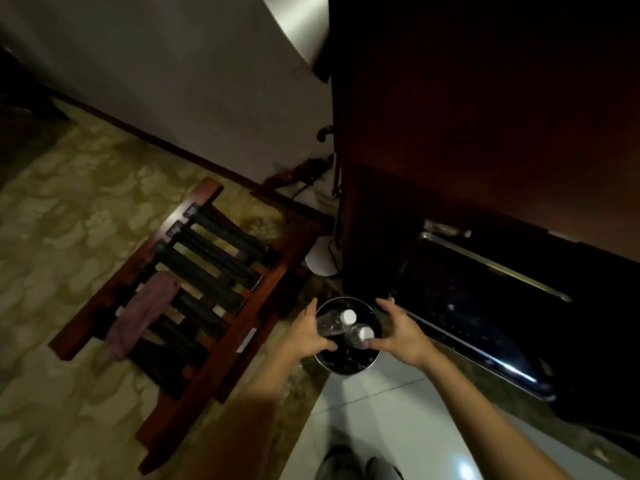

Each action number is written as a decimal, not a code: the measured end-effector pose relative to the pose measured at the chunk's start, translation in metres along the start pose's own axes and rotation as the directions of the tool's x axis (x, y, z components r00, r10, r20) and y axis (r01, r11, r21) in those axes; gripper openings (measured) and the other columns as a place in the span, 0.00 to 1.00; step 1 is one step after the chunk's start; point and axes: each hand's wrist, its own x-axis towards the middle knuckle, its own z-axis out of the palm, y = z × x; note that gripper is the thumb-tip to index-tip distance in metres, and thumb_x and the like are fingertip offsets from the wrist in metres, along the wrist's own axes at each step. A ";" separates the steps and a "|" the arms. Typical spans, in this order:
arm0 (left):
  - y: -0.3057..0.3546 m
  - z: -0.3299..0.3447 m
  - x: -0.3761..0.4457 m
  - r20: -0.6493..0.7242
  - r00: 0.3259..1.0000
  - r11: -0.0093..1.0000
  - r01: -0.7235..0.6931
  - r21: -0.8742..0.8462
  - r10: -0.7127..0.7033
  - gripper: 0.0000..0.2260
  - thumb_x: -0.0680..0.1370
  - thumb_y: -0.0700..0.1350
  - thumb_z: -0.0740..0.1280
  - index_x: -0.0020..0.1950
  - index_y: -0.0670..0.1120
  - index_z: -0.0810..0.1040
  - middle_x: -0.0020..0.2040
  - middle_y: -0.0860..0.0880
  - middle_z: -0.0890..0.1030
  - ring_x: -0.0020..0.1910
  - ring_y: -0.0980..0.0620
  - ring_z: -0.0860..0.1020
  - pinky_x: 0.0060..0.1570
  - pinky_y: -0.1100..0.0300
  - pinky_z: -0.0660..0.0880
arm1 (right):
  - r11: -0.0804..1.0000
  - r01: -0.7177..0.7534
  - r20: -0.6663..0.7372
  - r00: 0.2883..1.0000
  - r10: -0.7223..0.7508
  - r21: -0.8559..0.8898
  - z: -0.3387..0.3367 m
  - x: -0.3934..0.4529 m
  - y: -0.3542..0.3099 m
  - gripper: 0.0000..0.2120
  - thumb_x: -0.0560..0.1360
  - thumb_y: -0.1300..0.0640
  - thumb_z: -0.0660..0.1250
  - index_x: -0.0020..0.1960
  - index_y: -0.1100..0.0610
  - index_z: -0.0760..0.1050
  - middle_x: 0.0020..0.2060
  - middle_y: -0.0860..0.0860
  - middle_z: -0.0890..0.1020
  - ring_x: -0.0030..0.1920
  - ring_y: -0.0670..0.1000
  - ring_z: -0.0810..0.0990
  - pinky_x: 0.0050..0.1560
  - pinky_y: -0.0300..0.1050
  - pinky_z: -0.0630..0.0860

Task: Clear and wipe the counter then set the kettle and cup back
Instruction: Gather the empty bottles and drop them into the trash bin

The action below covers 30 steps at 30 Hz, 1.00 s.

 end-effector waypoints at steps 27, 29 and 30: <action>0.302 -0.221 -0.308 -0.061 0.769 0.536 -0.384 0.752 0.636 0.29 0.70 0.57 0.72 0.68 0.56 0.69 0.65 0.55 0.73 0.65 0.54 0.71 0.61 0.55 0.71 | 0.779 0.166 -0.202 0.914 -0.352 -0.605 -0.216 -0.244 -0.291 0.26 0.71 0.46 0.70 0.67 0.50 0.68 0.61 0.47 0.76 0.61 0.49 0.75 0.60 0.48 0.73; 0.329 -0.226 -0.323 -0.055 0.723 0.501 -0.419 0.757 0.688 0.27 0.70 0.56 0.72 0.67 0.56 0.70 0.65 0.56 0.74 0.65 0.54 0.71 0.61 0.56 0.70 | 0.792 0.134 -0.258 0.901 -0.347 -0.596 -0.236 -0.268 -0.299 0.25 0.72 0.47 0.70 0.66 0.51 0.69 0.61 0.48 0.77 0.61 0.49 0.75 0.61 0.48 0.73; 0.341 -0.227 -0.328 -0.048 0.708 0.491 -0.437 0.753 0.705 0.26 0.70 0.56 0.72 0.66 0.56 0.70 0.64 0.56 0.74 0.64 0.55 0.71 0.61 0.56 0.70 | 0.801 0.123 -0.279 0.898 -0.342 -0.586 -0.245 -0.276 -0.301 0.25 0.72 0.47 0.70 0.66 0.51 0.69 0.61 0.48 0.77 0.60 0.49 0.75 0.61 0.48 0.73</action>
